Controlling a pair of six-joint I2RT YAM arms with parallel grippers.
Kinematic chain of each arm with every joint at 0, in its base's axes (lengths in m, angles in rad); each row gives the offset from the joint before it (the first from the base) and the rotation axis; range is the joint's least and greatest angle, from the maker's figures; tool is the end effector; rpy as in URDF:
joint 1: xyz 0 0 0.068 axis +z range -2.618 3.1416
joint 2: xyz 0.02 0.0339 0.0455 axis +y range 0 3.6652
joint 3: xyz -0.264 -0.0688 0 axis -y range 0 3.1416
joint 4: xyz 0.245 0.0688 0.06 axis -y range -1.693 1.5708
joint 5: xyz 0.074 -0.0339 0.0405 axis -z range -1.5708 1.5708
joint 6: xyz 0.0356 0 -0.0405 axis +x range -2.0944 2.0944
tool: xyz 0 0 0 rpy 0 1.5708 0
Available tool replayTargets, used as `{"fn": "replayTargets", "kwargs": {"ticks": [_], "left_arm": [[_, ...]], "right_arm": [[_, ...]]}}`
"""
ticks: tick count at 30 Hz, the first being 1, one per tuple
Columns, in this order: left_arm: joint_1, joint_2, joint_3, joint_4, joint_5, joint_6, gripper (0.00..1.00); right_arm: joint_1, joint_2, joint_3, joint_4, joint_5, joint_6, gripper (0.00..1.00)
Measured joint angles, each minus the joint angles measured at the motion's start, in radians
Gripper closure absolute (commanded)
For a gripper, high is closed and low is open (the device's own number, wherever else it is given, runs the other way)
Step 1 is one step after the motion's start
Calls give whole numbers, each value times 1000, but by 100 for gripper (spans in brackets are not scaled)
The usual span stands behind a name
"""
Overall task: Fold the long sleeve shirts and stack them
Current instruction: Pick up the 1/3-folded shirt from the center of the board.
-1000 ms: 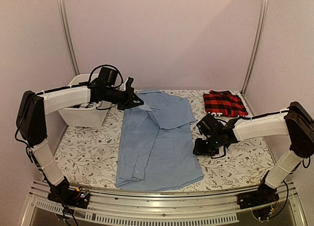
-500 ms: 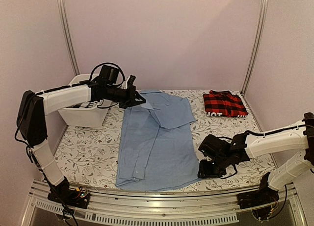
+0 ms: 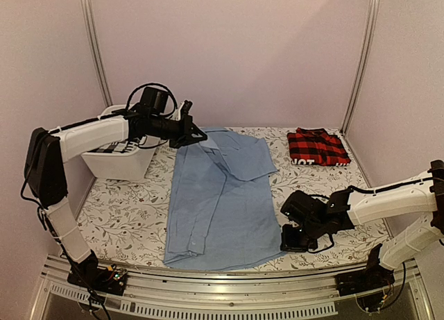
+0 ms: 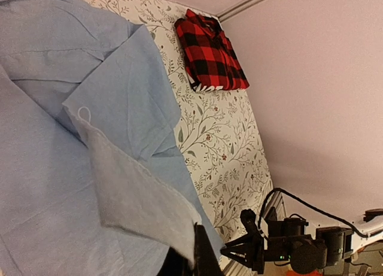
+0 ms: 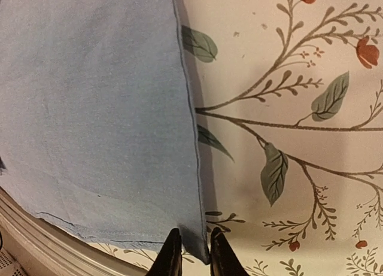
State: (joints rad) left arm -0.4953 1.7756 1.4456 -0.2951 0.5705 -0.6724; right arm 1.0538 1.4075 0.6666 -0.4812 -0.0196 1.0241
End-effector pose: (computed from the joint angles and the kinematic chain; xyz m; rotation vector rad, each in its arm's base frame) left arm 0.3509 -0.2114 0.2885 0.1436 2.3767 -1.2401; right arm 0.1159 0.2053 0.1499 -0.0488 2.9457 0.4619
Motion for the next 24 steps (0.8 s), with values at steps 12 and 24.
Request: {"fn": "replayTargets", "kwargs": {"ticks": [12,24], "left_arm": [[3,32,205,-87,-57,59,100],[101,31,345,-179,-114,132,100]], "right_arm": [[59,39,101,-43,90,14,100],[162,174,287,-83,118,-11,100]]}}
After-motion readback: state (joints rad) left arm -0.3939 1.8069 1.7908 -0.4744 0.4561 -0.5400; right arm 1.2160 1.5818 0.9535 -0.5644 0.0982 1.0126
